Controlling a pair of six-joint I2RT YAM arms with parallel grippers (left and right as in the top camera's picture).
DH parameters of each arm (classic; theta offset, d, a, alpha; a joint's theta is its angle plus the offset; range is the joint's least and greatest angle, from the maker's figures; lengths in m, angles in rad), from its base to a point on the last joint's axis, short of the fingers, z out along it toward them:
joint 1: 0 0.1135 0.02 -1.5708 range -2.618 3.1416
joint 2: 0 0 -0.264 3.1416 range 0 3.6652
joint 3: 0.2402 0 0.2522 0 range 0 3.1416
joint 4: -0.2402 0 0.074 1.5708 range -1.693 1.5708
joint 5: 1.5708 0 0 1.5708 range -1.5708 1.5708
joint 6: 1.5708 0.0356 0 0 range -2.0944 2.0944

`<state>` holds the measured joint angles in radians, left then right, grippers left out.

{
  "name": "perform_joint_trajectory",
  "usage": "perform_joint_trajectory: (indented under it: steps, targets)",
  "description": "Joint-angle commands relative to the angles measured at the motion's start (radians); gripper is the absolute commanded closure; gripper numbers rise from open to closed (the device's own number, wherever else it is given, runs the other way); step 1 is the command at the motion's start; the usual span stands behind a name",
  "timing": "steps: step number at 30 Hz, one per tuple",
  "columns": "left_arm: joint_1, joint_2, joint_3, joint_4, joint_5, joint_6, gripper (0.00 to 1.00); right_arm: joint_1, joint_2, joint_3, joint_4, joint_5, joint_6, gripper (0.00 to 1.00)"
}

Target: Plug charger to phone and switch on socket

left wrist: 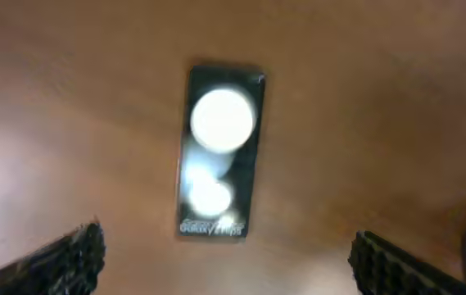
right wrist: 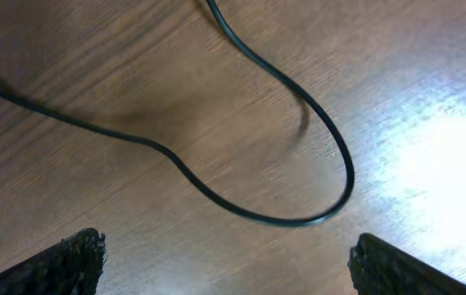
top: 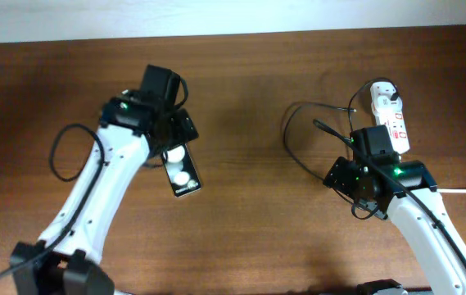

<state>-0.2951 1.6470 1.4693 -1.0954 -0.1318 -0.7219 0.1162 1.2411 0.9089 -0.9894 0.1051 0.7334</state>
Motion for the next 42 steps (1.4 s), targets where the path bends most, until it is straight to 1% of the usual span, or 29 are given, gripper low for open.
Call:
perform_joint_trajectory:
  steps: [1,2,4,7,9,11,12,18,23,24,25,28,30,32,35,38,42]
  targets:
    - [0.001,0.025,-0.244,0.179,0.011,-0.037,0.01,-0.006,0.003,0.004,-0.002,0.012,0.005,0.01]
    - [0.001,0.025,-0.278,0.212,0.015,-0.037,0.01,-0.006,0.003,0.004,-0.002,0.012,0.005,0.01]
    - [0.001,0.025,-0.382,0.313,0.019,-0.074,0.01,-0.006,0.003,0.004,-0.002,0.012,0.005,0.01]
    - [0.001,0.032,-0.438,0.402,0.029,-0.073,0.01,-0.006,0.003,0.004,-0.002,0.012,0.005,0.01]
    - [0.001,0.069,-0.438,0.434,0.019,-0.051,0.01,-0.006,0.003,0.004,-0.002,0.012,0.005,0.01]
    - [0.001,0.134,-0.436,0.504,0.022,0.061,0.01,-0.006,0.003,0.004,-0.002,0.012,0.005,0.01]
    - [0.001,0.160,-0.428,0.509,0.018,0.081,0.01,-0.006,0.003,0.004,-0.002,0.012,0.005,0.01]
    - [0.001,0.187,-0.427,0.583,-0.002,0.080,0.01,-0.006,0.003,0.004,-0.002,0.012,0.005,0.01]
    - [0.001,0.274,-0.427,0.582,-0.021,0.080,0.00,-0.006,0.003,0.004,-0.002,0.012,0.005,0.01]
    - [0.001,0.280,-0.427,0.583,-0.018,0.080,0.05,-0.006,0.003,0.004,-0.002,0.012,0.005,0.01]
    - [0.001,0.284,-0.427,0.583,-0.005,0.080,0.14,-0.006,0.003,0.004,-0.002,0.012,0.005,0.02]
    - [0.001,0.285,-0.427,0.583,0.050,0.080,0.24,-0.006,0.003,0.004,-0.002,0.012,0.005,0.01]
    - [0.001,0.285,-0.427,0.580,0.074,0.080,0.26,-0.006,0.003,0.004,-0.002,0.012,0.005,0.01]
    - [0.002,0.282,-0.423,0.560,0.084,0.080,0.24,-0.006,0.003,0.004,-0.002,0.012,0.005,0.01]
    - [0.010,0.240,-0.345,0.454,0.082,0.080,0.25,-0.006,0.003,0.004,-0.002,0.012,0.005,0.01]
    - [0.010,0.145,-0.272,0.381,0.079,0.080,0.25,-0.006,0.003,0.004,-0.002,0.012,0.005,0.01]
    - [0.010,-0.003,-0.262,0.342,0.080,0.080,0.27,-0.006,0.003,0.004,-0.002,0.012,0.005,0.01]
